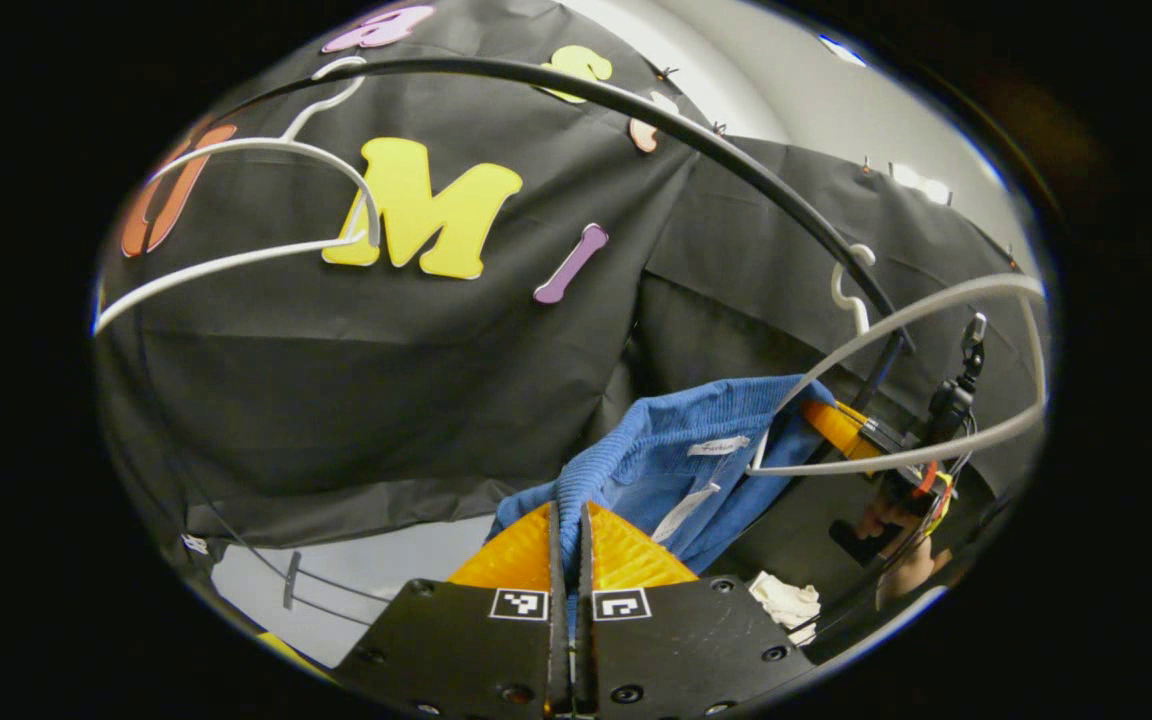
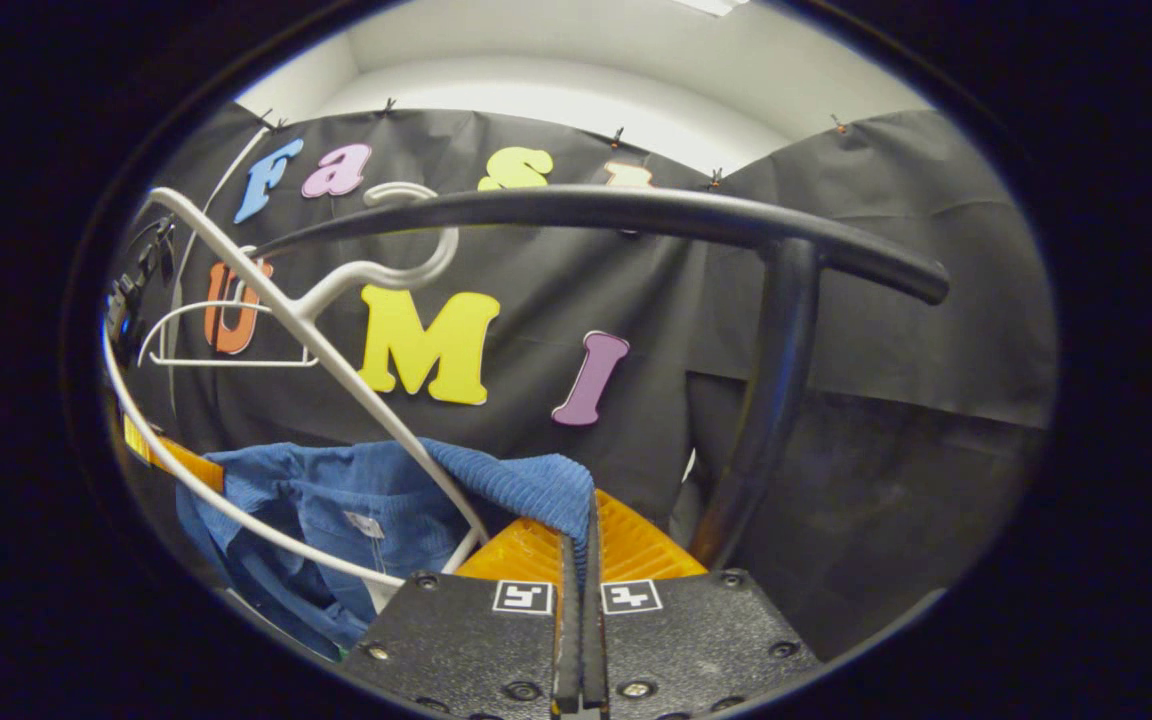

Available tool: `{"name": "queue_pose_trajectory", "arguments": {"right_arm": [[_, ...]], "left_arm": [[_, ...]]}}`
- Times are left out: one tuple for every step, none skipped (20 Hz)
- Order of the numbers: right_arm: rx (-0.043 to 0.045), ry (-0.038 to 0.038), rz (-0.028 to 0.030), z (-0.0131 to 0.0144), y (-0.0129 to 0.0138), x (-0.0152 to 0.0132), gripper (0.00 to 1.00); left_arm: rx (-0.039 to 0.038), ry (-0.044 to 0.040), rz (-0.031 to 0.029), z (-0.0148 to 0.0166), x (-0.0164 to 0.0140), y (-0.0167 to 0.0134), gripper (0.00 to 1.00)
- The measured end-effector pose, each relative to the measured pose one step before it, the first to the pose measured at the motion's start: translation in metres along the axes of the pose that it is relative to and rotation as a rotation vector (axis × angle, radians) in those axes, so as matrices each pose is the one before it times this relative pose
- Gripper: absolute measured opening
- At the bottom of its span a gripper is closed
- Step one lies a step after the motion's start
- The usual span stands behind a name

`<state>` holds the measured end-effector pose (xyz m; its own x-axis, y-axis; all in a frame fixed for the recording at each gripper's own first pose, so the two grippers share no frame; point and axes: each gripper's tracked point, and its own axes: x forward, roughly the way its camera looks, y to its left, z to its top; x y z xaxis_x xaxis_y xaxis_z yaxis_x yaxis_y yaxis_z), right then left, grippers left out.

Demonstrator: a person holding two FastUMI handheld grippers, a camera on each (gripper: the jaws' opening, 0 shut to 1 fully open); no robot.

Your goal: Grasp the clothes on the hanger with both hands and then place them into the laundry hamper below.

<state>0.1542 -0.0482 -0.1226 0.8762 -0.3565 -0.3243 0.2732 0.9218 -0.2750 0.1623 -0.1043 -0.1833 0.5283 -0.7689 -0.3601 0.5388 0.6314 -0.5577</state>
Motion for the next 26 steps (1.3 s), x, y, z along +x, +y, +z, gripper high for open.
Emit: {"name": "queue_pose_trajectory", "arguments": {"right_arm": [[0.00799,0.02213,0.00959,-0.00741,0.00382,-0.00049,0.05],[0.00994,0.02312,0.00509,-0.00849,0.00394,0.00018,0.05],[0.00802,0.01754,0.00743,-0.00640,0.00357,-0.00117,0.05],[0.00367,0.01309,0.00109,-0.00542,0.00256,-0.00107,0.05],[0.00036,0.00825,0.00148,-0.00489,0.00235,-0.00102,0.05],[-0.00007,0.00942,-0.00345,-0.00557,0.00089,-0.00100,0.05],[0.00803,0.00936,0.00322,-0.00575,0.00257,-0.00191,0.04],[0.01242,0.01108,0.00063,-0.00631,0.00140,-0.00149,0.04],[0.01562,0.01453,0.00384,-0.00787,0.00242,-0.00223,0.05],[0.01460,0.01658,0.00325,-0.00849,0.00257,-0.00096,0.05],[0.01239,0.02280,0.00596,-0.01043,0.00232,-0.00103,0.05],[0.01886,0.02658,0.00833,-0.01183,0.00461,-0.00080,0.05],[0.02371,0.02773,0.01000,-0.01070,0.00341,-0.00051,0.05],[0.02512,0.02484,0.01484,-0.01100,0.00492,-0.00060,0.05],[0.02511,0.02467,0.00972,-0.01105,0.00363,-0.00074,0.05],[0.02848,0.02329,0.01056,-0.01193,0.00467,-0.00215,0.05],[0.02904,0.02256,0.00559,-0.01070,0.00334,-0.00064,0.05],[0.02894,0.02233,0.00791,-0.01103,0.00343,0.00089,0.05],[0.02545,0.01940,0.00795,-0.00881,0.00339,0.00391,0.05],[0.01983,0.01599,0.00523,-0.01011,0.00323,0.00271,0.05],[0.02081,0.01173,0.00451,-0.00867,0.00281,0.00183,0.04],[0.01748,0.01421,0.01302,-0.00978,0.00739,-0.00463,0.04],[0.02070,0.01875,0.01336,-0.00964,0.00561,0.00042,0.04],[0.02921,0.01867,0.02135,-0.01035,0.00582,-0.00112,0.05],[0.03518,0.02805,0.02166,-0.01025,0.00722,0.00079,0.05],[0.03511,0.03092,0.02705,-0.01191,0.00751,0.00408,0.05]], "left_arm": [[-0.00539,0.00112,-0.00170,-0.00499,0.00286,-0.00218,0.02],[-0.01433,0.00376,-0.00059,0.00410,-0.00716,-0.00002,0.02],[-0.00502,-0.00388,0.00467,-0.01074,0.00907,0.00092,0.02],[-0.00365,-0.00291,0.00304,-0.00383,0.00130,-0.00063,0.02],[-0.00671,-0.00483,0.00470,-0.00312,0.00031,-0.00045,0.07],[-0.01187,-0.00514,0.00313,-0.00491,-0.00055,-0.00079,0.07],[-0.01668,-0.00812,-0.00028,-0.00408,-0.00183,0.00012,0.07],[-0.01885,-0.00778,0.00164,-0.00317,-0.00067,0.00196,0.07],[-0.02056,-0.01036,0.00567,-0.00268,-0.00058,0.00329,0.02],[-0.01762,-0.00952,0.00693,-0.00231,-0.00210,0.00244,0.07],[-0.01235,-0.00441,0.01448,-0.00421,-0.00280,0.00296,0.02],[-0.00524,-0.00174,0.01447,-0.00441,-0.00348,0.00335,0.02],[-0.00724,-0.00150,0.01414,-0.00768,-0.00510,0.00272,0.02],[-0.01259,-0.00154,0.00868,-0.00547,-0.00405,0.00395,0.07],[-0.01620,-0.00164,0.01091,-0.00638,-0.00394,0.00296,0.07],[-0.01840,-0.00220,0.00755,-0.00553,-0.00348,0.00280,0.07],[-0.01915,-0.00388,0.00866,-0.00572,-0.00218,0.00236,0.02],[-0.01856,-0.00550,0.00720,-0.00450,-0.00345,0.00361,0.02],[-0.01544,-0.00311,0.01291,-0.00468,-0.00206,0.00447,0.07],[-0.01009,-0.00068,0.01368,-0.00506,-0.00312,0.00459,0.07],[-0.01032,-0.00086,0.01485,-0.00333,0.00205,0.00318,0.02],[-0.01287,0.00514,0.00744,-0.00566,-0.00022,0.00378,0.07],[-0.01234,0.00516,0.00986,-0.00736,-0.00042,0.00437,0.07],[-0.01201,0.00455,0.00681,-0.00565,-0.00131,0.00357,0.07],[-0.01383,0.00323,0.00464,-0.00441,-0.00119,0.00062,0.07],[-0.01683,-0.00157,0.00059,-0.00275,-0.00075,0.00044,0.02]]}}
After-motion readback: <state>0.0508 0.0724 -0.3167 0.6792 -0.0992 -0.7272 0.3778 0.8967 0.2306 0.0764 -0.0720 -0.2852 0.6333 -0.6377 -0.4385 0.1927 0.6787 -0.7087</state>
